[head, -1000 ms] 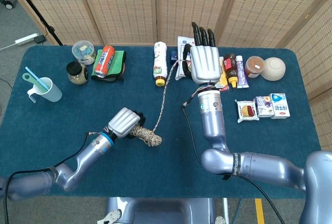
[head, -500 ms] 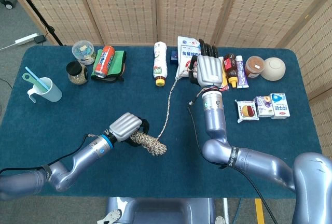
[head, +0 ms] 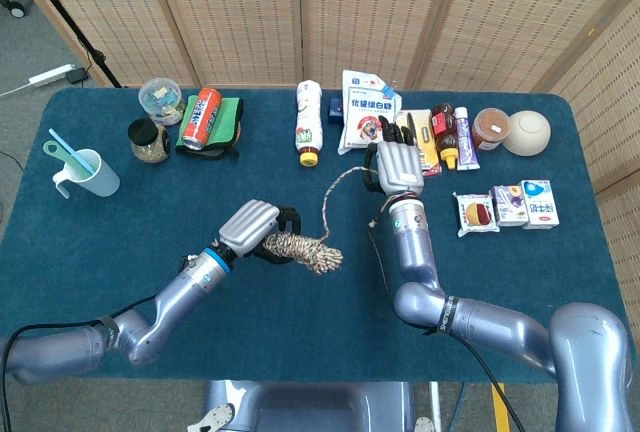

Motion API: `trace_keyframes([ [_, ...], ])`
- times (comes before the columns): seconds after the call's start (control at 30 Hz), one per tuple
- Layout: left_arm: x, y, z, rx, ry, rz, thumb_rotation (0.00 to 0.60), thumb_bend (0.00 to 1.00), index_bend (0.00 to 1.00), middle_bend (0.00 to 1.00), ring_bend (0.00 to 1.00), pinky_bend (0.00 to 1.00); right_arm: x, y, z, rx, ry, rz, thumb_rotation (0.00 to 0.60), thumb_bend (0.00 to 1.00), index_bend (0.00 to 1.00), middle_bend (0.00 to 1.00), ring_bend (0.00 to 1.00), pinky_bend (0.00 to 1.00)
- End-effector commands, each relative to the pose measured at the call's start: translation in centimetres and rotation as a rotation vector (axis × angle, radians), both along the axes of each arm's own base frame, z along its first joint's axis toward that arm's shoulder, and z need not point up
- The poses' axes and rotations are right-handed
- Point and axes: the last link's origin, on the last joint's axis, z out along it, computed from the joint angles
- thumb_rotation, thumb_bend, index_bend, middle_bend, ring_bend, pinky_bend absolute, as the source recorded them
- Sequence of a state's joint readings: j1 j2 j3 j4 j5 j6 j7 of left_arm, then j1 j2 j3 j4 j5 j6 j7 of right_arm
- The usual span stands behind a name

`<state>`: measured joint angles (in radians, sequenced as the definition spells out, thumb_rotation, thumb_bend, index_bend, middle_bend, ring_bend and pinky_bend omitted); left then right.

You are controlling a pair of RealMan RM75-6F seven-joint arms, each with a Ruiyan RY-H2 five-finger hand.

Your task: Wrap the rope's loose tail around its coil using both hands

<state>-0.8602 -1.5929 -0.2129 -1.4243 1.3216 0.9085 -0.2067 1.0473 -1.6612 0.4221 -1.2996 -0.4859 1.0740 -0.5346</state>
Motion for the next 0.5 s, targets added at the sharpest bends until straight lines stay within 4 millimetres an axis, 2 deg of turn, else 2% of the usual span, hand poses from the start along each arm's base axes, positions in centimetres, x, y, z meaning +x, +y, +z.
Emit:
trace_keyframes([
  [0.03,0.8,0.6,0.0,0.070,-0.046,0.049,0.600,0.54,0.69,0.51,0.52,0.70,-0.9,0.7,-0.9,0.029,0.013,0.005,0.600,0.51,0.74,0.00,0.00,0.00],
  [0.37,2.8,2.2,0.4,0.191,-0.133,0.097,0.600,0.53,0.69,0.51,0.52,0.70,-2.9,3.0,-3.0,0.104,0.040,0.061,0.600,0.51,0.74,0.00,0.00,0.00],
  [0.5,3.4,2.9,0.2,0.243,-0.113,0.099,0.600,0.53,0.69,0.51,0.52,0.70,-3.1,4.0,-3.2,0.127,0.027,0.087,0.600,0.51,0.74,0.00,0.00,0.00],
])
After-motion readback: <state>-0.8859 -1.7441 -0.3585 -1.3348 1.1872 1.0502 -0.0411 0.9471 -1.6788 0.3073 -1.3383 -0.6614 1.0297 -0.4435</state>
